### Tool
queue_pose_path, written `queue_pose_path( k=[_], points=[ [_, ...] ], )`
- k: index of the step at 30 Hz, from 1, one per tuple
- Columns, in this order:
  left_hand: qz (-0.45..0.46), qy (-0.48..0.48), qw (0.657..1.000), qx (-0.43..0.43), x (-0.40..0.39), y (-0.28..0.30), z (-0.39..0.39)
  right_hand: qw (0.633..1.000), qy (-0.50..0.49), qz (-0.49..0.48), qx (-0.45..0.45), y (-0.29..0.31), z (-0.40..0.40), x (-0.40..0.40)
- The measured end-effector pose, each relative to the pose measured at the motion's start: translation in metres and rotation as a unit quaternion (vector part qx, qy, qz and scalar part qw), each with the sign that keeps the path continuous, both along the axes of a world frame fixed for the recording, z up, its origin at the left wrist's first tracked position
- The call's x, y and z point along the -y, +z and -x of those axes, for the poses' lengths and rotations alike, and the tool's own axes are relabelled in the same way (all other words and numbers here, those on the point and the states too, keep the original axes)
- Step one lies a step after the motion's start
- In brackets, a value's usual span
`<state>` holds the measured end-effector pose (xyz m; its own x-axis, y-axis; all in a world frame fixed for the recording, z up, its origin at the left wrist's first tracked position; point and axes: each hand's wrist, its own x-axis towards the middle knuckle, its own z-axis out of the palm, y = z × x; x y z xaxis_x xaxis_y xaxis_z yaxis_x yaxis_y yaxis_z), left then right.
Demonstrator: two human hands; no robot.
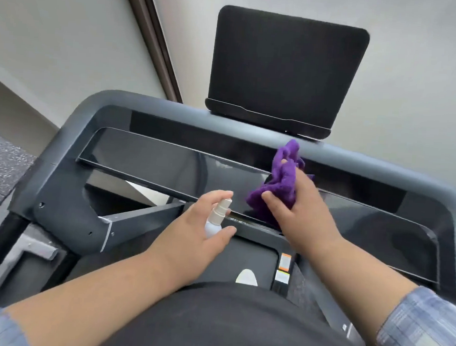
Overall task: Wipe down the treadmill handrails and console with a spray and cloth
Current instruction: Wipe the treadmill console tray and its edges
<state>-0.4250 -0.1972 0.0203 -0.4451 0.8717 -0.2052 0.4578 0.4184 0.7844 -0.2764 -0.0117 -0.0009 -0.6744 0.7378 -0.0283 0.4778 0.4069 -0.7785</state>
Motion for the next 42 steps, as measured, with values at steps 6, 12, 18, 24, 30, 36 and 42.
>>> queue_pose_path(
  k=[6,12,18,24,30,36,42],
  points=[
    [0.017,0.047,0.999,0.007,-0.006,-0.005,0.010,0.929,0.100,-0.201,0.293,-0.025,0.022,0.005],
    [0.027,0.064,0.997,0.040,0.006,-0.007,0.023,0.905,0.164,-0.223,0.324,-0.027,0.035,-0.009],
    [0.017,0.121,0.991,0.050,0.031,-0.009,0.033,0.890,0.223,-0.243,0.316,-0.031,0.107,0.018],
    [-0.011,0.175,0.983,0.053,0.047,-0.011,0.031,0.878,0.255,-0.257,0.314,-0.031,0.168,0.041],
    [-0.027,0.206,0.976,0.069,0.060,-0.014,0.040,0.872,0.258,-0.267,0.320,-0.031,0.113,0.027],
    [-0.028,0.233,0.969,0.071,0.083,-0.021,0.059,0.859,0.234,-0.289,0.353,-0.031,0.145,0.045],
    [-0.046,0.257,0.964,0.046,0.104,-0.029,0.078,0.859,0.267,-0.288,0.329,-0.030,0.257,0.090]
  ],
)
